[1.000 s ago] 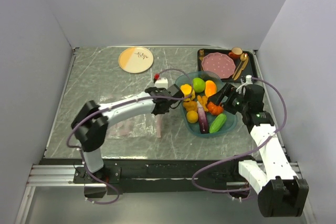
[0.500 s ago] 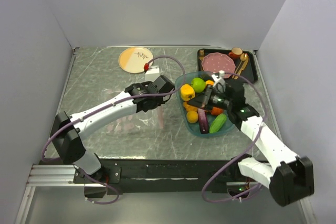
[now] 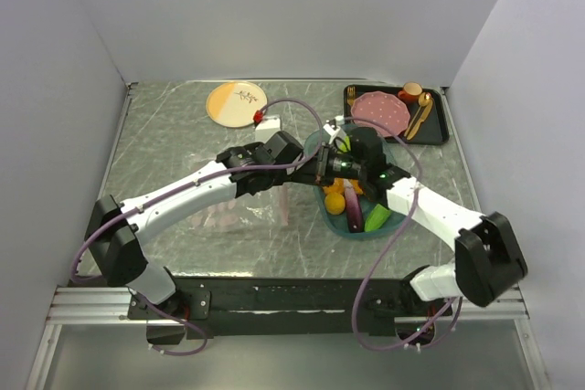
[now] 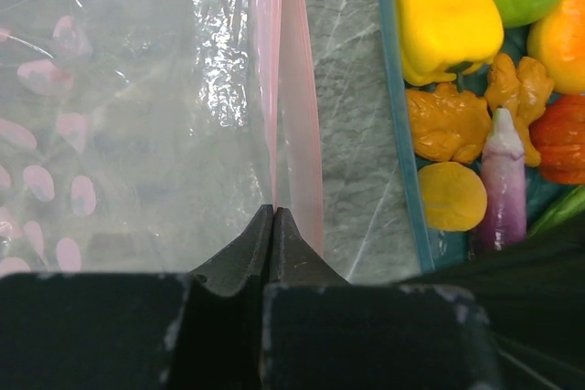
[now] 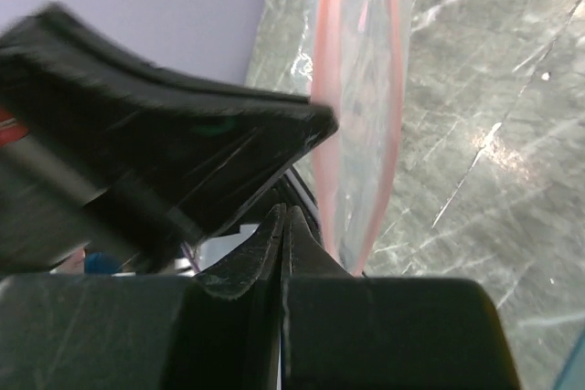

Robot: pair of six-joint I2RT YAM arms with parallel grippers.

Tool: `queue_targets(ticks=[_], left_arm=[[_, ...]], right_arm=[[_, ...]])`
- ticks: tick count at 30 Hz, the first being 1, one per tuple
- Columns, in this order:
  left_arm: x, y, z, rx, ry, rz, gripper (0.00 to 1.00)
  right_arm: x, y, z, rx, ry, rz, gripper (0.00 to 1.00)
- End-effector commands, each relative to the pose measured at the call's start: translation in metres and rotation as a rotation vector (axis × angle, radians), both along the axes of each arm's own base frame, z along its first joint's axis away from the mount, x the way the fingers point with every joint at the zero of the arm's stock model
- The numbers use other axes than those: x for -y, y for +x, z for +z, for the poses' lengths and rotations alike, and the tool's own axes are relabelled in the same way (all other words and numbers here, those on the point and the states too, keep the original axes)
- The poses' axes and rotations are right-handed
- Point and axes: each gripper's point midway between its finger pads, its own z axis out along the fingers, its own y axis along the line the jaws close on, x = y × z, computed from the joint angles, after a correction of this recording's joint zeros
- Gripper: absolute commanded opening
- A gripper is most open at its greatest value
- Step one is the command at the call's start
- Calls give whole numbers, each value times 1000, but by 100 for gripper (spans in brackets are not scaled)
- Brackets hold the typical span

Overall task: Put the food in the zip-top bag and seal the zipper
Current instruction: Open the zipper of the food storage bag at the center of the board.

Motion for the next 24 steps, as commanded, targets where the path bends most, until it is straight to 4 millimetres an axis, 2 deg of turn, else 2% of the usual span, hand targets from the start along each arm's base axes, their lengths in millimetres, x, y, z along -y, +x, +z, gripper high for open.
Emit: queue_targets(ticks=[1,6,9,14,15,17,18,20,24], left_arm=[[7,1,21,44,-74,-31,1],[5,-1,22,49,-72,-41,1],[5,-2,22,46,-74,-50,1],[5,-6,24,40,-77,-75,1],[3,-8,22,31,-64,-74,1],[-4,-10,25,33,-56,-54,1],[-14,-11,24,37,-24,-29,1],[-28,-11,31,56,-17,4,1],[-48,-11,45,72,-27,42,1]], right_arm=[[-21,13,9,58,48,11,0],[-34,17,-1,42,30,37,0],[-38,20,-14,20,-4,37,0],[-40,38,-36,2,-70,-11,0],[-36,40,-52,-31,-125,-25,0],[-34,53,-58,-28,-179,-68,0],[-30,53,-73,-59,-231,-74,0],[-29,60,-79,-60,-261,-96,0],[-21,64,-103,-95,-337,-129,0]])
